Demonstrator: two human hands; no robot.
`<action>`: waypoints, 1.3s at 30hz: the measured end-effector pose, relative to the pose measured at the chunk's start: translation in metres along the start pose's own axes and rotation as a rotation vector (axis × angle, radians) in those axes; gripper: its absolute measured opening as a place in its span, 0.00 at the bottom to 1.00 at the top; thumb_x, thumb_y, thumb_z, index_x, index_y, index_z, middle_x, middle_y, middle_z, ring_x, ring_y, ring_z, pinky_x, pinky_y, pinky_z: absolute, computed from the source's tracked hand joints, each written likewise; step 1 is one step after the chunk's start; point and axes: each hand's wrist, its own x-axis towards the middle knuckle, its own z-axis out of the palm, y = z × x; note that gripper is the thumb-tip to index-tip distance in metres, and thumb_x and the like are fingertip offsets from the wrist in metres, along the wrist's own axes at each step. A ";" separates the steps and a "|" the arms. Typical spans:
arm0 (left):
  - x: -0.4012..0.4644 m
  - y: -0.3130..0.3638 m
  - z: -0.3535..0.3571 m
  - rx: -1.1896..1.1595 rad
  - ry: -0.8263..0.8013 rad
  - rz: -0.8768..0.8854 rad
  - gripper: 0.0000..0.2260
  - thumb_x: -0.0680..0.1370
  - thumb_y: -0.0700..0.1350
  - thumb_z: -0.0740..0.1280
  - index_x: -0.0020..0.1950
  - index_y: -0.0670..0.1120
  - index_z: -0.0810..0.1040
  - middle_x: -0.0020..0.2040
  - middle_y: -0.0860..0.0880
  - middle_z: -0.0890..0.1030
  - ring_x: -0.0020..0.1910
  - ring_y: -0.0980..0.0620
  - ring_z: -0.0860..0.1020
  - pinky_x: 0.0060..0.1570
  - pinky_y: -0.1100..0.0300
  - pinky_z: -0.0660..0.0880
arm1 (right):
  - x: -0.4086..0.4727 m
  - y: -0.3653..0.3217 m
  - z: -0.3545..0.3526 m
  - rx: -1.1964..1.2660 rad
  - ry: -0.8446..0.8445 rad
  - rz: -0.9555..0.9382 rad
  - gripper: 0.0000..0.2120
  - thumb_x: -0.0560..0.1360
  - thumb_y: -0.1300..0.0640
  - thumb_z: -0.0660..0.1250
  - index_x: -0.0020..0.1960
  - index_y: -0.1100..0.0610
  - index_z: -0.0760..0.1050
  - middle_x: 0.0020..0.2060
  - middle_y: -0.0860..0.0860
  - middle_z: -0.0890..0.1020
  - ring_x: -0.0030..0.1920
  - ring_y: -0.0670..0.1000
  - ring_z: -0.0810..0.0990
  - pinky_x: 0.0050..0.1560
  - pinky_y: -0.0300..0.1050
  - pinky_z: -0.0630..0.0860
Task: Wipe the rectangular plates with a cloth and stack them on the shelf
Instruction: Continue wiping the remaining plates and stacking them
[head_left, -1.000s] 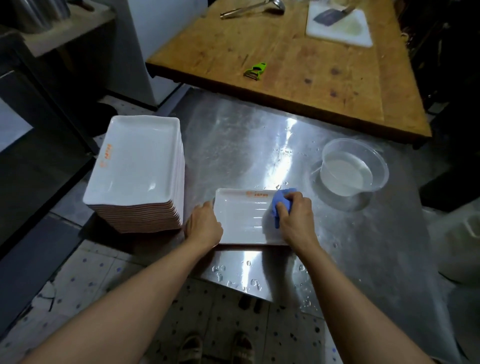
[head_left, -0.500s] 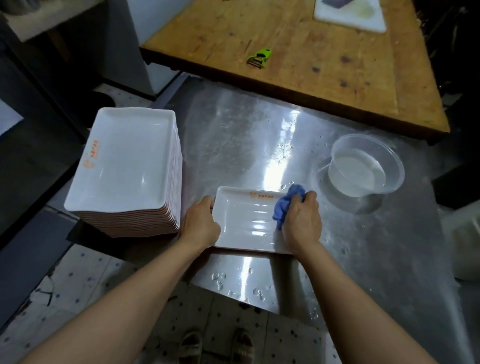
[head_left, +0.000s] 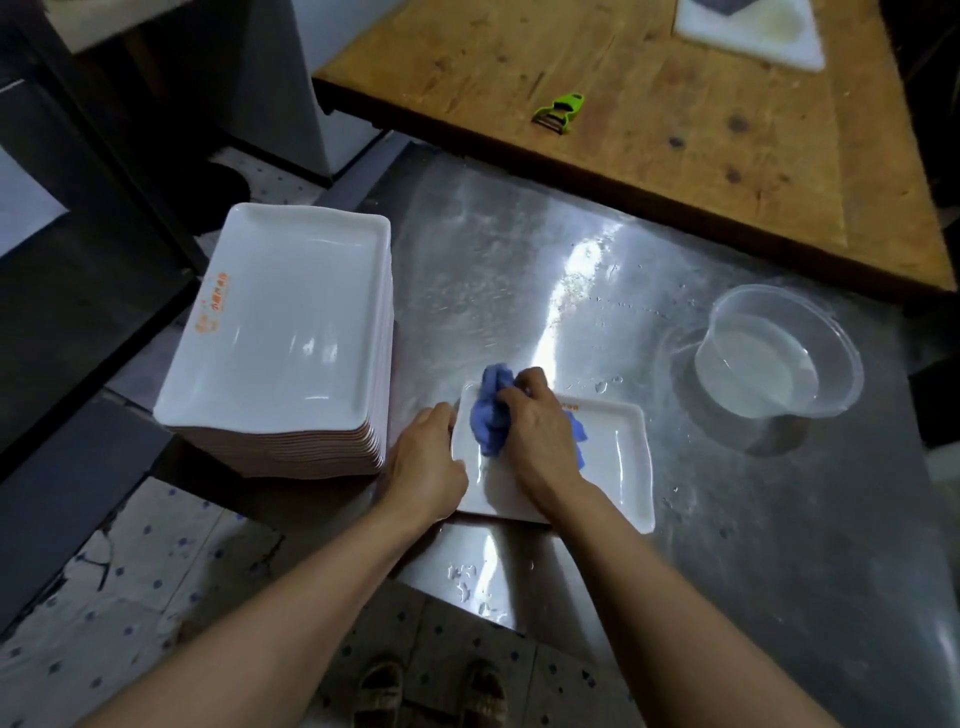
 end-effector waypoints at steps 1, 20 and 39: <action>0.000 0.000 0.000 0.013 0.002 0.011 0.12 0.69 0.36 0.66 0.44 0.48 0.65 0.46 0.49 0.71 0.48 0.43 0.74 0.41 0.56 0.66 | 0.000 -0.007 0.001 0.064 -0.044 -0.017 0.09 0.77 0.56 0.56 0.40 0.52 0.70 0.36 0.50 0.75 0.35 0.48 0.74 0.37 0.42 0.68; 0.006 -0.012 -0.008 -0.684 -0.226 -0.278 0.23 0.73 0.25 0.52 0.42 0.50 0.78 0.34 0.45 0.72 0.34 0.49 0.69 0.33 0.59 0.66 | -0.030 -0.001 -0.011 -0.165 -0.386 -0.203 0.23 0.72 0.66 0.63 0.67 0.56 0.72 0.67 0.55 0.68 0.61 0.60 0.69 0.62 0.49 0.66; 0.006 0.004 -0.001 -0.196 -0.114 -0.154 0.07 0.69 0.37 0.69 0.46 0.41 0.82 0.34 0.42 0.79 0.40 0.40 0.79 0.38 0.58 0.71 | -0.078 0.024 -0.032 -0.215 -0.348 -0.293 0.16 0.72 0.62 0.69 0.59 0.55 0.78 0.60 0.55 0.71 0.57 0.56 0.71 0.57 0.50 0.72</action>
